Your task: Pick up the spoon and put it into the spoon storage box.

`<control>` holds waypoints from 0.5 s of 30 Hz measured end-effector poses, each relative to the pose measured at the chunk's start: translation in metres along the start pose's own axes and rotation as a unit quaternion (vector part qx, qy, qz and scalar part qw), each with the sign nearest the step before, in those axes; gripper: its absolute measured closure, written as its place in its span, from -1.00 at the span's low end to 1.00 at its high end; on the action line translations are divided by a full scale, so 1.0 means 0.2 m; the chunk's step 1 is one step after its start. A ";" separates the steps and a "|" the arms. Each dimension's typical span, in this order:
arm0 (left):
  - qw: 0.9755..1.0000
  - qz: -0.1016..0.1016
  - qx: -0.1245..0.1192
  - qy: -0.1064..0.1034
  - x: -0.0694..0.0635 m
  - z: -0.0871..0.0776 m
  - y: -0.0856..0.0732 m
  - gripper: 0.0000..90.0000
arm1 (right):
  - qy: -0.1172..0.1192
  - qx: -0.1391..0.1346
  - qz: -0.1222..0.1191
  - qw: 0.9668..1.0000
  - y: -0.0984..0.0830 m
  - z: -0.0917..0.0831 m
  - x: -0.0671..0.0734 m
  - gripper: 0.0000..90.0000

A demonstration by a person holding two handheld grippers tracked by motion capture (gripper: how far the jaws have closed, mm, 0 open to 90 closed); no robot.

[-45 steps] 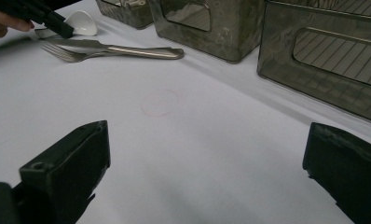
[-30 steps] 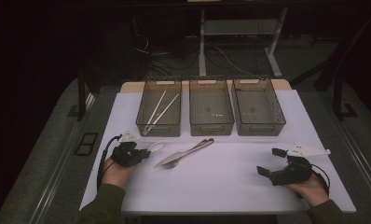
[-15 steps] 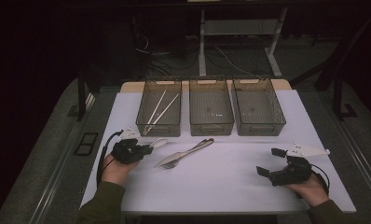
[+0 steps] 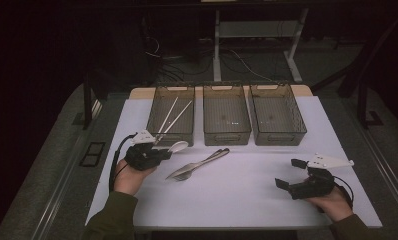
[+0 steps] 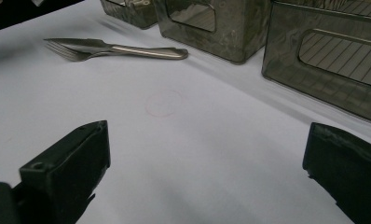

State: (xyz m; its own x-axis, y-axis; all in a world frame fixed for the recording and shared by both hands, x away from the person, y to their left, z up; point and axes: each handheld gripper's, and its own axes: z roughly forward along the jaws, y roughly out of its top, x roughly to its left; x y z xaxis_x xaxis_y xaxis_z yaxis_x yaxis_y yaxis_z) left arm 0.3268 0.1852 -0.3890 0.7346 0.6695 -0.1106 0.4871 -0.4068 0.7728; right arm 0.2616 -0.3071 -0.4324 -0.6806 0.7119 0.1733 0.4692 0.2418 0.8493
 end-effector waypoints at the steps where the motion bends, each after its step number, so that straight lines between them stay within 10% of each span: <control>1: 1.000 0.000 -0.004 -0.003 0.00 0.00 0.01 0.84 | 0.000 0.000 0.000 1.000 0.00 0.00 0.00 -0.99; 15: 0.999 0.012 -0.025 -0.023 -0.03 0.07 0.14 0.84 | 0.003 0.001 0.001 1.000 0.00 0.00 0.00 -0.99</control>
State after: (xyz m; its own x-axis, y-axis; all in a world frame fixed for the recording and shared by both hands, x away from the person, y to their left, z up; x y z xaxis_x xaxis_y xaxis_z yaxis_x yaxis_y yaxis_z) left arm 0.3428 0.1615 -0.3753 0.7673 0.6302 -0.1189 0.4456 -0.3905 0.8056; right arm 0.2610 -0.3072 -0.4323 -0.6830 0.7086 0.1772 0.4712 0.2420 0.8482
